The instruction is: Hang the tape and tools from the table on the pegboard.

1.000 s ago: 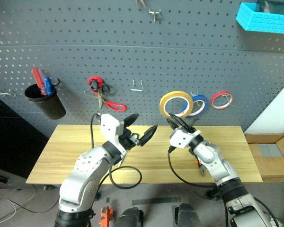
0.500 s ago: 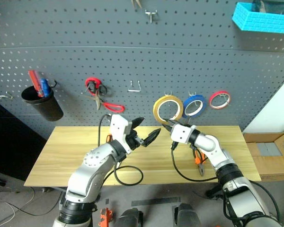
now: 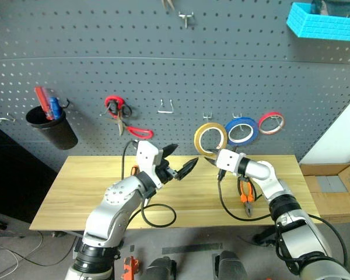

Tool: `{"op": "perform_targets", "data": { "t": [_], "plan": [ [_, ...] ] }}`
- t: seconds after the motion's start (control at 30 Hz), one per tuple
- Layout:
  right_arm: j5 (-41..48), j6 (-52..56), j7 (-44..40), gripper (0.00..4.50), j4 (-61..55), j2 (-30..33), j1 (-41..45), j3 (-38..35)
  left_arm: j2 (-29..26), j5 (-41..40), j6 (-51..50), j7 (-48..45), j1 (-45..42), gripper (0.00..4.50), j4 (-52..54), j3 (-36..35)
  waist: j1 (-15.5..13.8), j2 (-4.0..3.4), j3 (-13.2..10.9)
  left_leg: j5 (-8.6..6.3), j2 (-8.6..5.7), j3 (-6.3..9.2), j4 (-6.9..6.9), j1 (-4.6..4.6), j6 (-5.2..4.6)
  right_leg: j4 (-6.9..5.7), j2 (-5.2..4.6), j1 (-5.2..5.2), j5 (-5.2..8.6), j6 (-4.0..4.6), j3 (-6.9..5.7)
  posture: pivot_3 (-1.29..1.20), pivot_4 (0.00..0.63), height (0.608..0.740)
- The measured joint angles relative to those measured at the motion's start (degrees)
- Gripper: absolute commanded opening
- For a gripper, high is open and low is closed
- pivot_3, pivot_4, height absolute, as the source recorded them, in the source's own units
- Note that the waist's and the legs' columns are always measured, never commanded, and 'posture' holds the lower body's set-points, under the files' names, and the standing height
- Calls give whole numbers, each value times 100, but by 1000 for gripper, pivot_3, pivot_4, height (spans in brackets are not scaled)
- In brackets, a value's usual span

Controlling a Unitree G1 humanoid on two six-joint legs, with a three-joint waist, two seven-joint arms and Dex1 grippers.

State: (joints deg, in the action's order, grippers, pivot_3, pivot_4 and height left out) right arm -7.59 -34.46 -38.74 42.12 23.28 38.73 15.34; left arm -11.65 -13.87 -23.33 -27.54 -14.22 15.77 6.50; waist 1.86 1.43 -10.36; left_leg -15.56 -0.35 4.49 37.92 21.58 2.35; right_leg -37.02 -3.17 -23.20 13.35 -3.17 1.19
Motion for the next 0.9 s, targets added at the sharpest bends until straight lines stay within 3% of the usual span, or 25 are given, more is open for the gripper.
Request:
{"op": "perform_targets", "data": {
  "t": [0.23,0.37,0.43,0.53,0.6,0.73,0.83,0.9],
  "plan": [
    [-13,77,77,4381,-338,9,-317,-109,0,3,4,62,29,4500,6,51,-1,-1,-1,0,0,1,-1,1,-1,0,0,0,0,0,0,-28,146,740],
    [-16,640,183,4461,-1136,37,-1017,-168,-13,0,2,63,185,4500,87,66,-5,-8,-6,-2,0,1,-2,2,-2,1,0,0,1,0,0,-32,189,740],
    [-16,1523,273,4461,-1934,70,-1649,-282,-108,0,2,36,410,4500,224,135,-14,-17,-24,-4,0,5,-2,4,-6,1,-1,0,3,2,-2,-38,222,740],
    [19,3308,307,4461,-3115,81,-2483,-365,-352,2,3,-95,784,4500,434,221,-6,-54,-84,-6,1,6,1,5,-9,-2,-1,0,5,5,0,-59,268,740],
    [215,5047,414,4461,-3981,-135,-2755,-526,-582,23,31,-206,1094,4500,579,262,50,-75,-198,-6,5,3,1,-2,-10,-9,0,0,12,15,6,-77,299,740],
    [461,8266,950,4461,-4889,-707,-2232,-983,-987,205,93,-391,1641,4500,723,550,173,-79,-421,5,9,6,6,-8,-26,-27,3,-4,31,45,6,-88,339,740],
    [439,9697,1379,4461,-4808,-872,-1434,-1241,-1199,381,228,-520,1717,4500,767,690,174,-91,-576,14,6,9,5,-1,-41,-30,2,-12,35,37,-1,-96,371,740],
    [445,10038,1519,4461,-4581,-867,-1005,-1281,-1224,441,268,-555,1730,4500,810,742,165,-92,-647,15,5,14,2,25,-43,-30,2,-34,20,28,-9,-97,379,740]
  ]
}}
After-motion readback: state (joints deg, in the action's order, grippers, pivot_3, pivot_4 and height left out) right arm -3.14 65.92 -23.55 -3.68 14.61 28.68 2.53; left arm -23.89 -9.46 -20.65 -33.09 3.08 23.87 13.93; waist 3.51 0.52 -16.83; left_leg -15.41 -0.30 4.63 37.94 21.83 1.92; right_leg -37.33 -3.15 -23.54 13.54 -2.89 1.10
